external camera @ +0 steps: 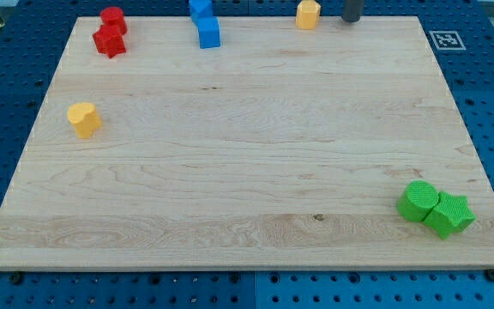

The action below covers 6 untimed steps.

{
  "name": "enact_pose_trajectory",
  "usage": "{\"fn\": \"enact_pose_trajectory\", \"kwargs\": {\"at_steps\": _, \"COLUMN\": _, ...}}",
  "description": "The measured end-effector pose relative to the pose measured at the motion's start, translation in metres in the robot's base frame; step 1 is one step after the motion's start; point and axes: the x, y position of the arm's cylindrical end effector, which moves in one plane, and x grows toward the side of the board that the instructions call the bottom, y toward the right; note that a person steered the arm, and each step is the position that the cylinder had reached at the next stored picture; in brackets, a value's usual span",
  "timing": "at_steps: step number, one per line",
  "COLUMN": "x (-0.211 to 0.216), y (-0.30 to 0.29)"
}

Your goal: Move yellow hexagon towards blue triangle

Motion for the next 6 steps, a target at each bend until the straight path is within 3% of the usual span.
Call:
{"fn": "enact_pose_trajectory", "kwargs": {"at_steps": 2, "x": -0.002, "y": -0.018}}
{"fn": "enact_pose_trajectory", "kwargs": {"at_steps": 4, "x": 0.000, "y": -0.101}}
{"fn": "enact_pose_trajectory", "kwargs": {"at_steps": 6, "x": 0.043, "y": -0.144}}
